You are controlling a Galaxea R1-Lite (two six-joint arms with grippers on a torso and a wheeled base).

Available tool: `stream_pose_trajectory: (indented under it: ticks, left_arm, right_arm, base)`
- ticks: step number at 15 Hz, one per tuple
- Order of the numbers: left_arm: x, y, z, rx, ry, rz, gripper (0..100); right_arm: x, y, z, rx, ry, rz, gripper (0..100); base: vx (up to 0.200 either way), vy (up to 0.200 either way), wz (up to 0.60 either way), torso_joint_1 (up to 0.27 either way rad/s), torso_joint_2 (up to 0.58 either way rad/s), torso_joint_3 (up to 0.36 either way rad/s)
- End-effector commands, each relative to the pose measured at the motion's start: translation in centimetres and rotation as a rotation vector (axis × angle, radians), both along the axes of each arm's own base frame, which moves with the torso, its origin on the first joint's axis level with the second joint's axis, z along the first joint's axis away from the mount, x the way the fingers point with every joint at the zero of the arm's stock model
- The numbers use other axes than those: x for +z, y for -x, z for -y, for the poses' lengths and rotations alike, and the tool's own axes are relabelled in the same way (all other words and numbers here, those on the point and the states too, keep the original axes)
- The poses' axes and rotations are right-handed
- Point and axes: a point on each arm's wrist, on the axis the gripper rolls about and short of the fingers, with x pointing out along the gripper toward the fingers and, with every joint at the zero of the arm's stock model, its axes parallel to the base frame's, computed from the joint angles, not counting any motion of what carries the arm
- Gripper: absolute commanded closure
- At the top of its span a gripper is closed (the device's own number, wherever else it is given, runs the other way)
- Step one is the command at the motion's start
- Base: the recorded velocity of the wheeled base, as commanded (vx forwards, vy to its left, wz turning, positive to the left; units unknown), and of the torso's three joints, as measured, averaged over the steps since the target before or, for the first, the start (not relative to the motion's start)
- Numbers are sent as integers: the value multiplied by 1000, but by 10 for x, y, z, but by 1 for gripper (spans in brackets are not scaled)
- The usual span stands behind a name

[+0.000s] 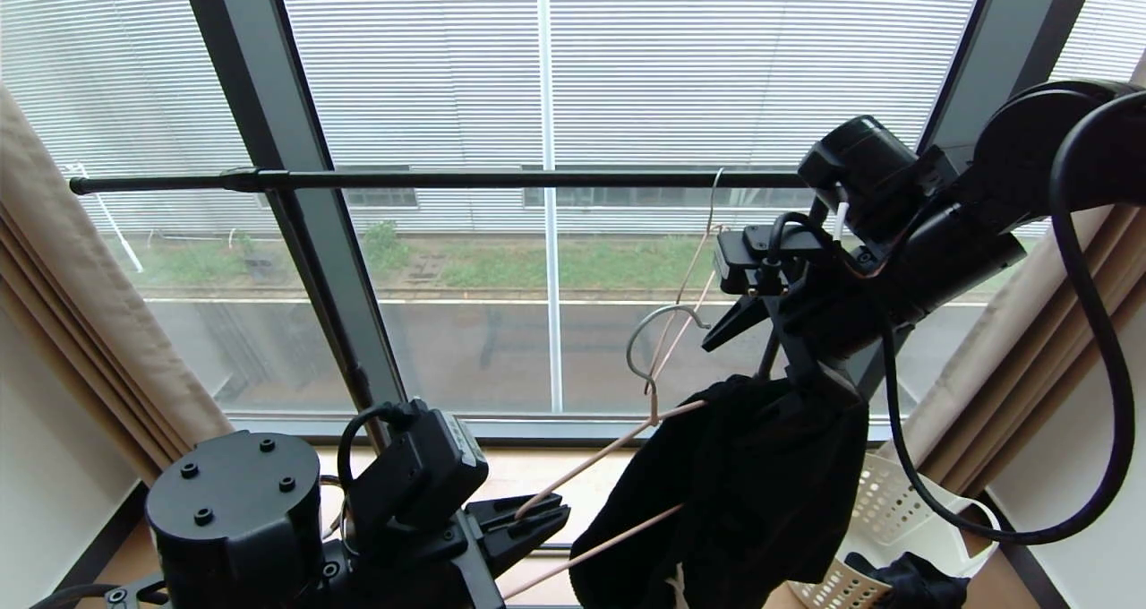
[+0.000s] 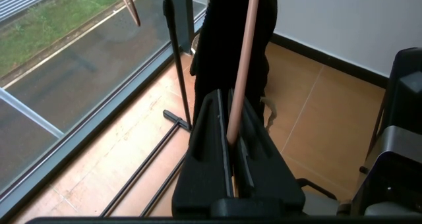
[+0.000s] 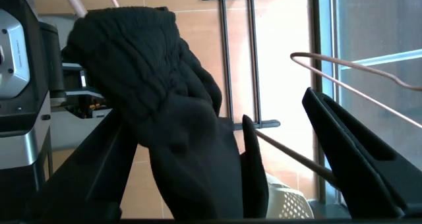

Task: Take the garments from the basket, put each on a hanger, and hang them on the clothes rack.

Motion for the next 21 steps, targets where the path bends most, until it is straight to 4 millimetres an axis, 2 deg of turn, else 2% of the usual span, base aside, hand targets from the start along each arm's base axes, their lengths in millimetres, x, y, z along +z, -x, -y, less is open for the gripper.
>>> stream_pose_trajectory:
  ticks: [1,4,9,14,18,21]
  left_arm:
    - [0,0,0,0,-1,-1,100]
    - [0,0,0,1,0,1,100]
    - [0,0,0,2,1,-1,100]
    - [1,-1,1,0,4,4,100]
    - [1,-1,1,0,3,2,100]
    - [0,-1,1,0,2,1,100]
  right_arm:
    - [10,10,10,-16,-11,20,0]
    - [11,10,21,-50,-6,17,0]
    - [11,9,23,-64,8,27,0]
    - [1,-12,6,-47,19,30,0]
    - [1,-6,-11,7,12,36,0]
    - [1,-3,-13,16,15,24,0]
  base:
    - [0,0,0,0,0,0]
    - [0,0,0,0,0,0]
    - [0,0,0,0,0,0]
    - [0,0,0,0,0,0]
    - [0,0,0,0,0,0]
    - [0,0,0,0,0,0]
